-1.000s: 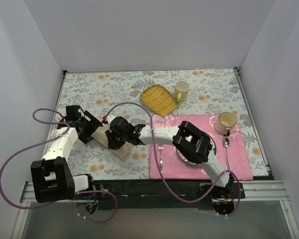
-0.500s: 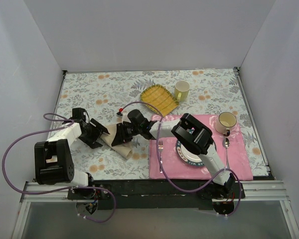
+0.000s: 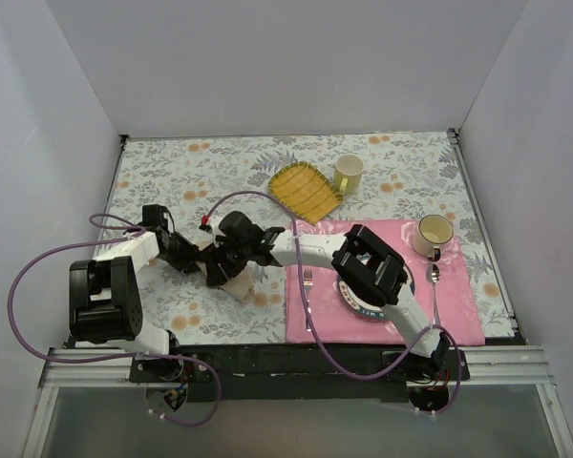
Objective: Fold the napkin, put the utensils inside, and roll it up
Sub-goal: Roll the napkin with the utensil
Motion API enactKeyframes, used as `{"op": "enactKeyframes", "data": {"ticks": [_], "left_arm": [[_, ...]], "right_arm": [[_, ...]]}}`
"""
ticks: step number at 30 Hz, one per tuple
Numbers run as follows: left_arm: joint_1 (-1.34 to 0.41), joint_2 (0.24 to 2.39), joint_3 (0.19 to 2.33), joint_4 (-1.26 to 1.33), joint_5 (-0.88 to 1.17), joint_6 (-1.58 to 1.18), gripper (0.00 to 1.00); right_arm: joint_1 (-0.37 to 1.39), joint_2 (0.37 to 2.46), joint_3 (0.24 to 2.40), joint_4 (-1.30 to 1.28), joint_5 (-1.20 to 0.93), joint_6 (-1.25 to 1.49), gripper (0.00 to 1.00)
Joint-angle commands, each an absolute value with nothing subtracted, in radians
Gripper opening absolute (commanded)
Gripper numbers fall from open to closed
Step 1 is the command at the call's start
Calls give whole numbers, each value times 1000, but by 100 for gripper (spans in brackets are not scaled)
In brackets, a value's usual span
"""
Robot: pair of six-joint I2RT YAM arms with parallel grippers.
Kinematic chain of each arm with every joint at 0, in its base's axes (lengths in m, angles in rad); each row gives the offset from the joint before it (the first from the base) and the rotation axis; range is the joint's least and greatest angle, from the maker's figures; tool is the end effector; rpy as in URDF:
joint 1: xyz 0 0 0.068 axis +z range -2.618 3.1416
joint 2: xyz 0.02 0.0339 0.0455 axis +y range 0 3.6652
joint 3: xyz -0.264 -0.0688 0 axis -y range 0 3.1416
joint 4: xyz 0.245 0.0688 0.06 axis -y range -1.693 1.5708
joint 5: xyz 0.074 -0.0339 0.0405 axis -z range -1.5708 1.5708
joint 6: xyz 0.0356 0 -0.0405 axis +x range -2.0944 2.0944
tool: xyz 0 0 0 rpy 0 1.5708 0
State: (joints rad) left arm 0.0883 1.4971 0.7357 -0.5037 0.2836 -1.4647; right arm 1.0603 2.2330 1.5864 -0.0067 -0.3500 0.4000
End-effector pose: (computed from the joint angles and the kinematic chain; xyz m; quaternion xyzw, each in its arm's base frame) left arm 0.2518 0.0123 0.1480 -0.6703 0.7131 -0.2036 0.0277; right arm 0.2333 0.4416 0.1567 -0.3592 0.8102 0.4072 0.2208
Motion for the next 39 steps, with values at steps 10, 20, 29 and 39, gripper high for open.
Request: {"op": "enactKeyframes", "data": {"ticks": [10,20,29,39], "left_arm": [[89,1546,738,-572,271,-1428,0],[89,1519,756,-588,242,-1382,0],[89,1424,785,-551,255,-1324,67],[89,1263,761,-528,293,-1331,81]], "right_arm": [[1347,2402,1937,-465,599,-55,75],[1284,2334,1759,-367,462,66,36],[1109,2246,1507,-13,-288,404,12],[1011,2292,1290,538,-620,998,13]]}}
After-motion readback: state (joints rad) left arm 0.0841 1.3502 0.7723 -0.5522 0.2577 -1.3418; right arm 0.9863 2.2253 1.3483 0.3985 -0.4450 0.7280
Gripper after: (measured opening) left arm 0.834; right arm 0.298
